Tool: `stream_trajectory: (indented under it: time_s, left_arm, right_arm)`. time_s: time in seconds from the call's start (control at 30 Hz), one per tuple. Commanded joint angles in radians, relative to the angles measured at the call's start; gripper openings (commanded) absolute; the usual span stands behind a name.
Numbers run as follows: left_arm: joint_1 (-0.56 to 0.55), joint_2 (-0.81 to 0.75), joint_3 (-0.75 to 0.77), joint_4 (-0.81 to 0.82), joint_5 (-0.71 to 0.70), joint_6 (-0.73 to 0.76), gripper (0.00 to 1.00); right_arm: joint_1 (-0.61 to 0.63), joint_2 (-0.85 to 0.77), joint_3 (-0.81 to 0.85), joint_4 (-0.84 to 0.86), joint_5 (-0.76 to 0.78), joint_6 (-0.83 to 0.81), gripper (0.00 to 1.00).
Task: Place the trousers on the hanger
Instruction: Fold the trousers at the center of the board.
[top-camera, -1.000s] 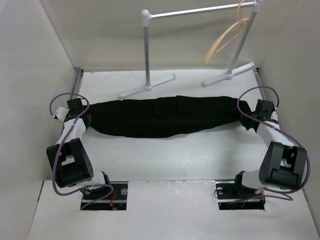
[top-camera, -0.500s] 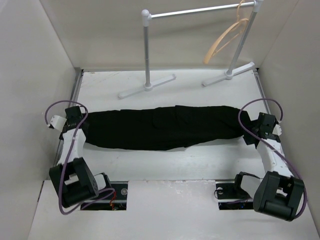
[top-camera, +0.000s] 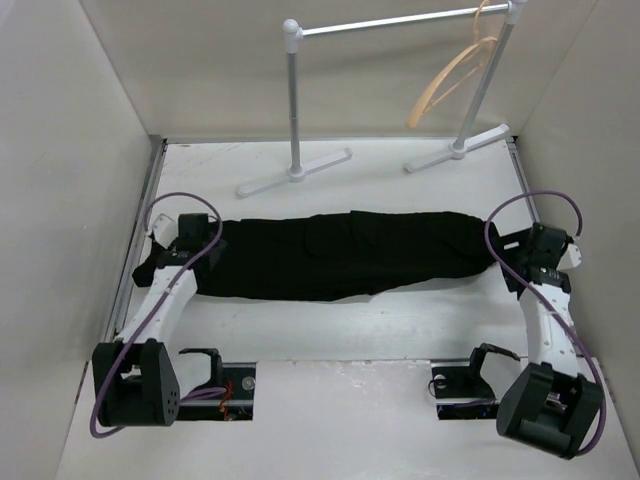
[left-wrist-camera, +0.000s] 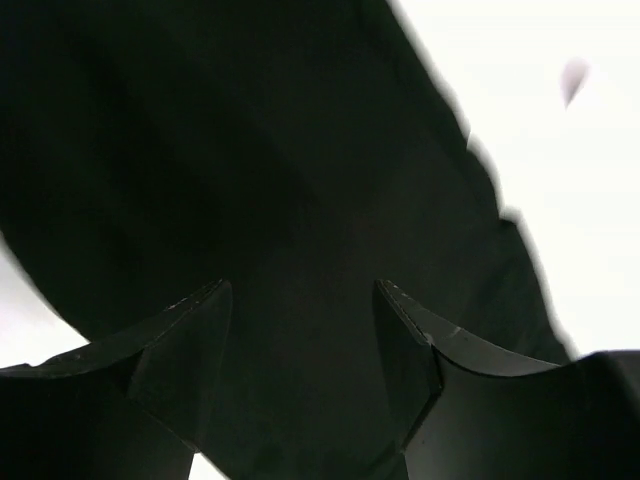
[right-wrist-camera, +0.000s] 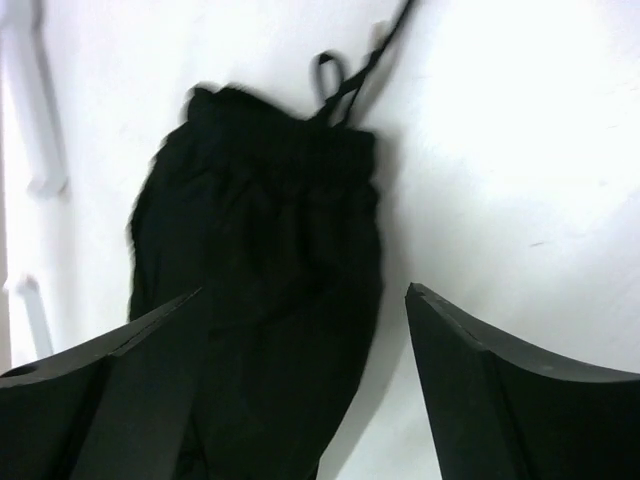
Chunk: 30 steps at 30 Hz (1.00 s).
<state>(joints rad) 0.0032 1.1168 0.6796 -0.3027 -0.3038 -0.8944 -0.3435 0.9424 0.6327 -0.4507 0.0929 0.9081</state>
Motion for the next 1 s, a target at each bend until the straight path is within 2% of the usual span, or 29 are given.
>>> stream_trajectory:
  time_s: [0.0,0.1,0.27,0.53,0.63,0.8,0.83,0.9,0.97]
  left_arm:
    - [-0.090,-0.017,-0.037,0.073,0.052,-0.060,0.56]
    - [-0.195,-0.041,-0.045,0.088,0.049,-0.066,0.56]
    - [-0.285,-0.071,-0.072,0.103,0.043,-0.067,0.56]
    - [-0.279,-0.124,-0.109,0.089,0.061,-0.058,0.56]
    - [-0.283,-0.137,-0.104,0.077,0.069,-0.054,0.56]
    - [-0.302,-0.173,-0.112,0.056,0.062,-0.051,0.55]
    - [-0.302,-0.182,-0.115,0.048,0.060,-0.051,0.55]
    - [-0.303,-0.196,-0.117,0.034,0.057,-0.049,0.55]
    - [-0.305,-0.204,-0.118,0.027,0.057,-0.049,0.55]
  right_arm:
    - [-0.062,0.065,-0.001,0.075,-0.042,-0.011,0.86]
    - [-0.084,0.194,0.041,0.110,-0.093,-0.014,0.89]
    - [-0.068,0.321,0.055,0.208,-0.117,-0.008,0.85]
    - [-0.050,0.510,0.033,0.317,-0.125,0.078,0.81]
    - [-0.044,0.559,0.045,0.343,-0.119,0.097,0.71]
    - [-0.042,0.587,0.039,0.391,-0.114,0.097,0.34]
    - [-0.042,0.573,0.035,0.402,-0.110,0.092,0.29]
    - [-0.038,0.512,0.025,0.408,-0.099,0.086,0.23]
    - [-0.032,0.411,0.016,0.402,-0.062,0.075,0.21]
